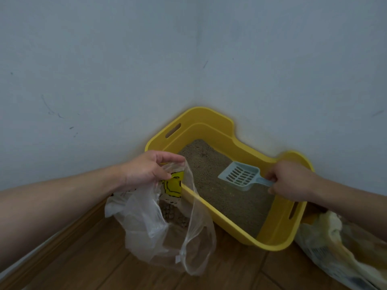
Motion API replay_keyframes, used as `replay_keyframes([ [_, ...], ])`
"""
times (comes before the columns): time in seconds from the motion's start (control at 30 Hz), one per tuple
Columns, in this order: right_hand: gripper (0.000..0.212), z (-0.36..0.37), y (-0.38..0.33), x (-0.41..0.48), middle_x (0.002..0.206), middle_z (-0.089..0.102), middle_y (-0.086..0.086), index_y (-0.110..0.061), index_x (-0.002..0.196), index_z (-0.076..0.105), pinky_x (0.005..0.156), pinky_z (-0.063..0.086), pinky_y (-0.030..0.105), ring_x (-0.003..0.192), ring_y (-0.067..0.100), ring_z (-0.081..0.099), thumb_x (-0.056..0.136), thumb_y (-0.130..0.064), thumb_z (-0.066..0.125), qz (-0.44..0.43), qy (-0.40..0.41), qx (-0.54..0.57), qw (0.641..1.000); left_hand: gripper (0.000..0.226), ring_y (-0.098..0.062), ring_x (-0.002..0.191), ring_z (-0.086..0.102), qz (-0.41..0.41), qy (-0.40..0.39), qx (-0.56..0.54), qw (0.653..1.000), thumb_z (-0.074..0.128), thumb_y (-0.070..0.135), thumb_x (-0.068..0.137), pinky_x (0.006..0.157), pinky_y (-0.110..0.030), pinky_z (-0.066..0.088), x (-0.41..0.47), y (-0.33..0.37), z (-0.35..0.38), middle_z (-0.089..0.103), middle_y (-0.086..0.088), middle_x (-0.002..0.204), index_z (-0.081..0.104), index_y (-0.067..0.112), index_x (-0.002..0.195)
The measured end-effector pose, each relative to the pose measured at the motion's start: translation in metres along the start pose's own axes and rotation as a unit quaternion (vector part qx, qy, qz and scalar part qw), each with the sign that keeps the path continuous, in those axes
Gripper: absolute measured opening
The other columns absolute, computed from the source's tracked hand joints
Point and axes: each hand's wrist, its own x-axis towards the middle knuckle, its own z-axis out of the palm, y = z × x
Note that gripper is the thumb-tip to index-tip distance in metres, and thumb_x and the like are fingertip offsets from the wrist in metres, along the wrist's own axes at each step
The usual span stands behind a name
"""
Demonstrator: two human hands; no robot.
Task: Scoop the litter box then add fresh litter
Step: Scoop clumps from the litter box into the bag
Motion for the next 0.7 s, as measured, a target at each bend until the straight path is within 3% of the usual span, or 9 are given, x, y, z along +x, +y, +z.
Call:
replay_keyframes([
  [0.13,0.02,0.006,0.006,0.016,0.067,0.055,0.003,-0.01,0.098,0.073,0.051,0.035,0.029,0.059,0.016,0.049,0.082,-0.017,0.063,0.015,-0.021,-0.02,0.999,0.058,-0.017,0.114,0.066,-0.009,0.001,-0.009,1.0,0.055,-0.016,0.086,0.1,-0.037,0.051,0.006,0.003,0.004,0.067,0.006,0.128,0.065,0.024,0.126],
  [0.4,0.013,0.021,0.007,0.05,0.067,0.06,0.001,-0.017,0.092,0.074,0.046,0.036,0.024,0.056,0.014,0.053,0.088,-0.019,0.062,0.018,-0.026,-0.002,0.999,0.058,-0.019,0.11,0.068,-0.009,-0.012,-0.021,1.0,0.055,-0.018,0.086,0.097,-0.039,0.053,0.023,-0.004,0.003,0.065,0.006,0.131,0.066,0.026,0.123],
  [0.5,0.012,0.028,0.009,0.063,0.076,0.068,0.001,-0.02,0.093,0.075,0.049,0.044,0.025,0.064,0.014,0.061,0.09,-0.022,0.063,0.028,0.004,0.023,0.999,0.058,-0.025,0.111,0.067,-0.007,-0.02,-0.035,0.999,0.055,-0.019,0.086,0.096,-0.04,0.053,0.028,-0.008,0.005,0.066,0.006,0.13,0.067,0.026,0.122],
  [0.6,0.013,0.036,0.013,0.075,0.075,0.069,0.002,-0.018,0.09,0.075,0.053,0.049,0.03,0.065,0.016,0.064,0.091,-0.024,0.064,0.04,0.025,0.049,0.998,0.059,-0.03,0.111,0.066,-0.009,-0.029,-0.05,0.998,0.055,-0.018,0.086,0.082,-0.031,0.058,0.031,-0.011,0.005,0.066,0.006,0.131,0.068,0.029,0.118],
  [0.63,0.014,0.04,0.013,0.078,0.074,0.069,0.002,-0.018,0.089,0.075,0.054,0.05,0.031,0.064,0.016,0.064,0.091,-0.025,0.064,0.041,0.026,0.051,0.998,0.059,-0.033,0.113,0.065,-0.007,-0.029,-0.051,0.998,0.055,-0.018,0.086,0.085,-0.035,0.057,0.032,-0.012,0.004,0.065,0.007,0.131,0.068,0.03,0.118],
  [0.7,0.015,0.046,0.01,0.084,0.074,0.068,0.002,-0.018,0.09,0.075,0.056,0.051,0.033,0.065,0.015,0.063,0.092,-0.027,0.063,0.039,0.029,0.052,0.997,0.059,-0.044,0.119,0.058,0.002,-0.035,-0.045,0.998,0.057,-0.016,0.086,0.101,-0.057,0.046,0.036,-0.015,0.002,0.067,0.007,0.129,0.07,0.032,0.118],
])
